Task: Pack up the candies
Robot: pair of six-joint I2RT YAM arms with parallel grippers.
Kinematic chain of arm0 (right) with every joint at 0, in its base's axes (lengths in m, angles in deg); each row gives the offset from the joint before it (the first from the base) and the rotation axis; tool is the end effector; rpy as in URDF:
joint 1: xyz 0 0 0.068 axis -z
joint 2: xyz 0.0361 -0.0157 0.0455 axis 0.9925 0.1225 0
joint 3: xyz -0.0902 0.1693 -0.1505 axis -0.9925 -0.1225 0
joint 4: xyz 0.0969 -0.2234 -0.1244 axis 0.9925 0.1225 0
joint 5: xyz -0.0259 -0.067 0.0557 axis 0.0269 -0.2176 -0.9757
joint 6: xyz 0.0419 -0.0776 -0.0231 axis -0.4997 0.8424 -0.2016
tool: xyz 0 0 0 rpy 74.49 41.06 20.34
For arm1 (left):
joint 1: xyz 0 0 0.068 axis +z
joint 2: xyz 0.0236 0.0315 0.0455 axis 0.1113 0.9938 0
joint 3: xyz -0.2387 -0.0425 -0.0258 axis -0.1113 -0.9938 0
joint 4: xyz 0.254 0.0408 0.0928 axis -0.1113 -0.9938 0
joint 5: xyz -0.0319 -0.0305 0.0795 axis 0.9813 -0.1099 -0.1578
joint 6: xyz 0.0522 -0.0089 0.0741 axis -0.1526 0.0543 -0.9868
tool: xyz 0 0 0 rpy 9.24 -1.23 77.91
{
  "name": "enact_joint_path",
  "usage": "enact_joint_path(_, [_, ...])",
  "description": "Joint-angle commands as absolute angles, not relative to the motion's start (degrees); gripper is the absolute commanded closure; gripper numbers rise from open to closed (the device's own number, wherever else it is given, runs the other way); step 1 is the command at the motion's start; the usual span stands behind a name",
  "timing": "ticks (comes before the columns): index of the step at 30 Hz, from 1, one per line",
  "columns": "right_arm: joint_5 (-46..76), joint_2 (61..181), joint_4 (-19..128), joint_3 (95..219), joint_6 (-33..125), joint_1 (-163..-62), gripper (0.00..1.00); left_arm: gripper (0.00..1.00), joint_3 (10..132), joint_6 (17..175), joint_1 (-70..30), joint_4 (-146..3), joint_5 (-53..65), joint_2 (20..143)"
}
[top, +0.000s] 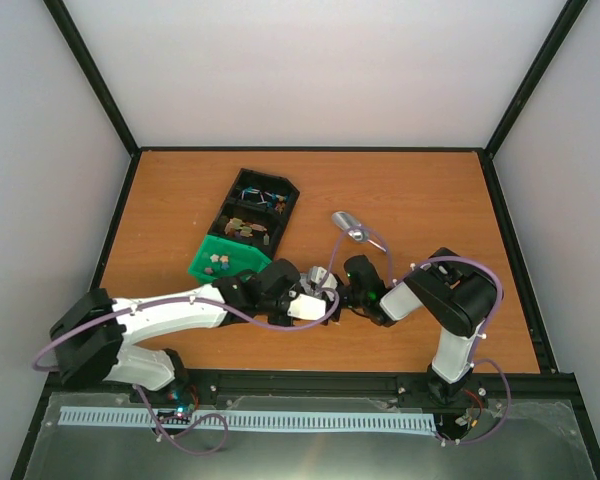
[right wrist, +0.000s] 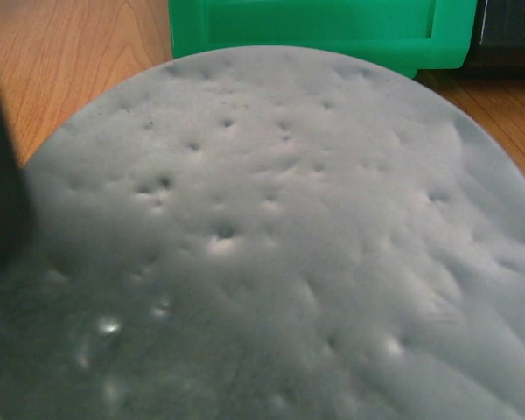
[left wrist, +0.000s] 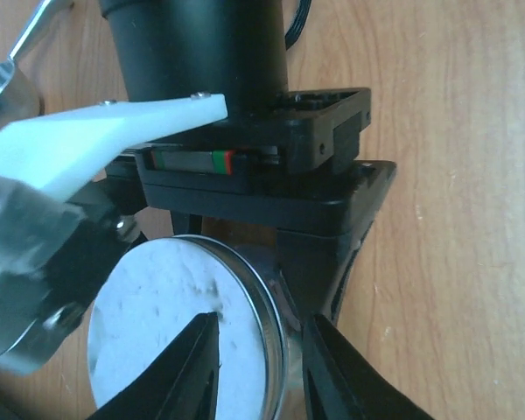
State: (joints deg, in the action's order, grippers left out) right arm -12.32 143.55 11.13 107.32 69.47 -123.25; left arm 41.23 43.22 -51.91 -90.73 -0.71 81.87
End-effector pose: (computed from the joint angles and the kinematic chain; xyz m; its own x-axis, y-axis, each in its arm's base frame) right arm 0.2020 0.2334 0.0225 -0.1627 -0.4419 -0.8822 -0.9773 0.1954 0.0823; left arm 0.1608 -0.2640 0.1290 0.2632 0.8307 -0.4906 0.9124 -0.0490 0.4064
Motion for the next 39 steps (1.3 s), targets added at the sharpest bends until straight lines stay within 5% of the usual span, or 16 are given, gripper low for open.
enact_joint_path(1, [-12.86,144.74,14.35,106.17,69.08,-123.92,0.74,0.69,43.56,43.38,-52.27,-87.04,-4.23,85.17])
enact_joint_path(23, [-13.79,144.12,14.56,105.86,69.58,-123.93,0.74,0.83,27.97,28.96,-37.95,-85.19,-5.58,79.11])
enact_joint_path(33, [-13.67,144.61,14.48,106.11,69.35,-123.92,0.74,0.73,33.17,33.32,-44.53,-94.15,-0.83,67.83])
enact_joint_path(39, [-13.54,144.57,14.54,106.11,69.37,-123.92,0.74,0.69,37.65,39.42,-49.71,-89.49,-2.53,75.78])
